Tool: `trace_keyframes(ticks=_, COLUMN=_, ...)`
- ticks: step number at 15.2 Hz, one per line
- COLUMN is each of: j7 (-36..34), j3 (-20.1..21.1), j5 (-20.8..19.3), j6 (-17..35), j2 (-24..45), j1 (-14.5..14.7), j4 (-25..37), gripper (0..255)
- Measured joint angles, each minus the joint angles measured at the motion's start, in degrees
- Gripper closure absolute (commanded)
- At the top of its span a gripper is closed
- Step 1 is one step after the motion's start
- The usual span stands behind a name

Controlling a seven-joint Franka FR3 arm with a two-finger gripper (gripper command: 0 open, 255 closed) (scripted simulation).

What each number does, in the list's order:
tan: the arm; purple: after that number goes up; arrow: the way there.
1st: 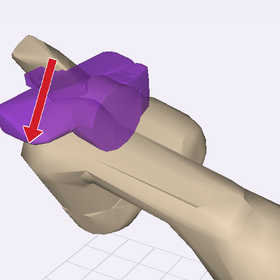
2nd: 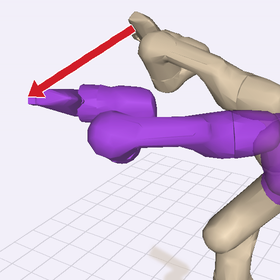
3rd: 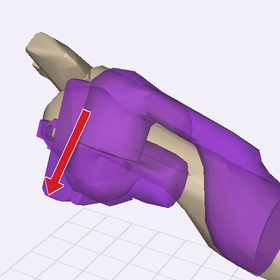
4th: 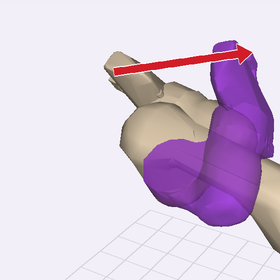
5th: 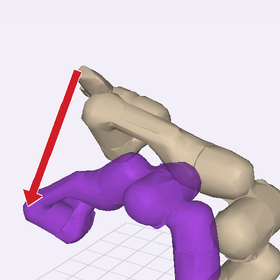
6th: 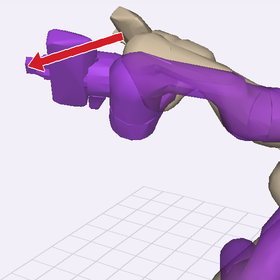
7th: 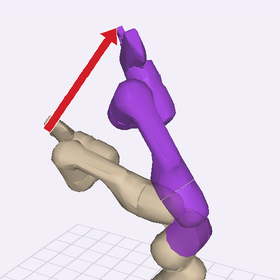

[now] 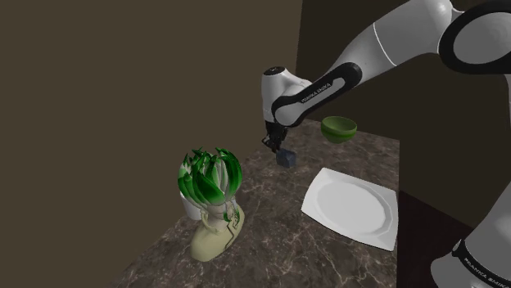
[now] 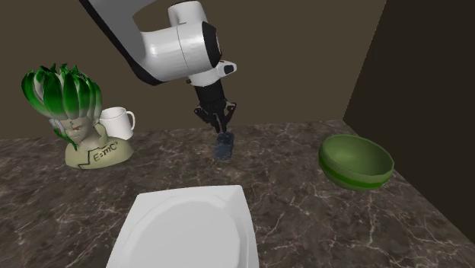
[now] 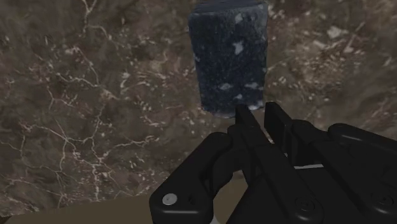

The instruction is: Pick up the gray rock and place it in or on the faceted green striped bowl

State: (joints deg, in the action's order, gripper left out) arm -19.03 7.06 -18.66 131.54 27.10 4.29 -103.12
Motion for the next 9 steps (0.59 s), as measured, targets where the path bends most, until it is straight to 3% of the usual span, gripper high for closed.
trace_keyframes(ticks=9, j7=0.2, j3=0.4, j5=0.6, j6=-1.9, j2=-1.0, j1=0.2, j4=-0.5, gripper=255)
